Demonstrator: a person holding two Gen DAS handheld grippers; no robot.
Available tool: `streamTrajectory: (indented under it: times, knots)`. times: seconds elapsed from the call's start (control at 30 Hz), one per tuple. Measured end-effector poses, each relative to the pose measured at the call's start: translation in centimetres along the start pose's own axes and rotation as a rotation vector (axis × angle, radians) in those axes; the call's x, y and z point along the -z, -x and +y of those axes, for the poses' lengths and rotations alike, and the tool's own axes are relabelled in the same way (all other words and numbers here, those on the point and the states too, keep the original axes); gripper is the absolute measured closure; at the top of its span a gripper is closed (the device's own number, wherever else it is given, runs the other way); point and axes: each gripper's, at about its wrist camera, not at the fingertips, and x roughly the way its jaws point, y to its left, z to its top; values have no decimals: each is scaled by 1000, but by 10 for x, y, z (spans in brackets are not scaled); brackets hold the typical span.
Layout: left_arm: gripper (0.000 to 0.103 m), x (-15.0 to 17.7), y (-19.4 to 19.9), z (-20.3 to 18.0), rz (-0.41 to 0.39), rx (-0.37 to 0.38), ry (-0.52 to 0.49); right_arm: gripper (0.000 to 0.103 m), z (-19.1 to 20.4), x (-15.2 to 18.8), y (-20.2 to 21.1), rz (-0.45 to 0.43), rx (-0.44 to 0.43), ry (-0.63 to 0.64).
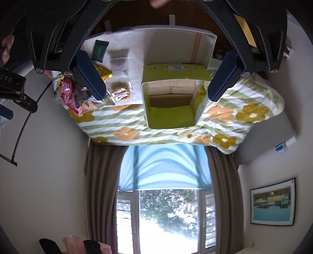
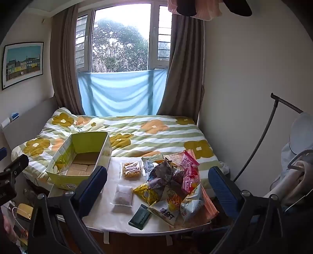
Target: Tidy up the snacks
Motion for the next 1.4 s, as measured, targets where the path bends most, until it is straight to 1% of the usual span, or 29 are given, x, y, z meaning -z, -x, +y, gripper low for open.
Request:
streamTrajectory:
  times: [0.03,0.07,0.1,0.13,0.23,0.63,1.4]
  knots:
    - [0,0,-1,-1,5,-7,2,0,0,0,0,1,3,5]
    - [0,-1,2,2,-18,-2,11,0,0,0,0,4,3,7]
    - [0,-1,1,5,-10,4,17,0,1,0,0,5,5,8]
    - [0,0,3,4,-19,4,15,0,1,0,0,1,4,8]
    - [0,0,2,11,-7,15,29,0,0,0,0,3,8,5]
    - [0,4,-5,10,-6,16,22,0,3,2,-3,13,7,4]
    - [0,2,-10,12,18,-5,25,0,8,4,-11,26,-20,15]
